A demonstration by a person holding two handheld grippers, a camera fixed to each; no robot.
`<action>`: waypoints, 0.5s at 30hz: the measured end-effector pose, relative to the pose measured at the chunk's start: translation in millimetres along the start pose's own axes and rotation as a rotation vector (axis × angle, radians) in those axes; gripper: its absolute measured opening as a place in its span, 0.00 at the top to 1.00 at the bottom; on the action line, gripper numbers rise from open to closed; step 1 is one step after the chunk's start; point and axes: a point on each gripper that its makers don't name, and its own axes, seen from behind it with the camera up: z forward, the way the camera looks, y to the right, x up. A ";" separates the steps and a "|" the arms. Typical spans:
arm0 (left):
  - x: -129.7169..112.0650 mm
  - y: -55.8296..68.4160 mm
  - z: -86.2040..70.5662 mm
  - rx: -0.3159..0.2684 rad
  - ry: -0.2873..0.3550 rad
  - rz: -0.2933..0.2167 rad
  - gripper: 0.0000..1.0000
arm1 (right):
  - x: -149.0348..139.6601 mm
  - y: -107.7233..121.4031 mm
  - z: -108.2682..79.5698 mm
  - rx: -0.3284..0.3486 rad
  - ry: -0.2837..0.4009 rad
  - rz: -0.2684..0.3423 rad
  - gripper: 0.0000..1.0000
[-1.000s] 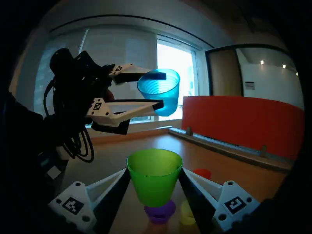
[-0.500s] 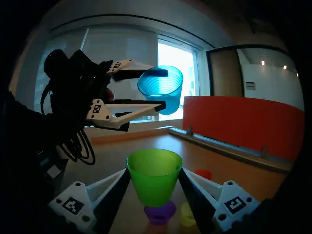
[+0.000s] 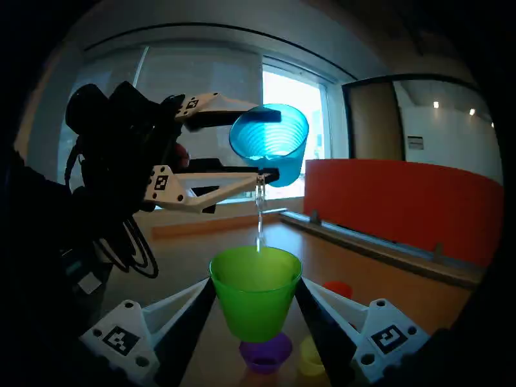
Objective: Pour water
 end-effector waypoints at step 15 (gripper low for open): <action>2.8 0.5 1.9 0.009 0.003 0.045 0.16 | -0.3 -0.5 -1.1 -0.001 0.003 -0.004 0.12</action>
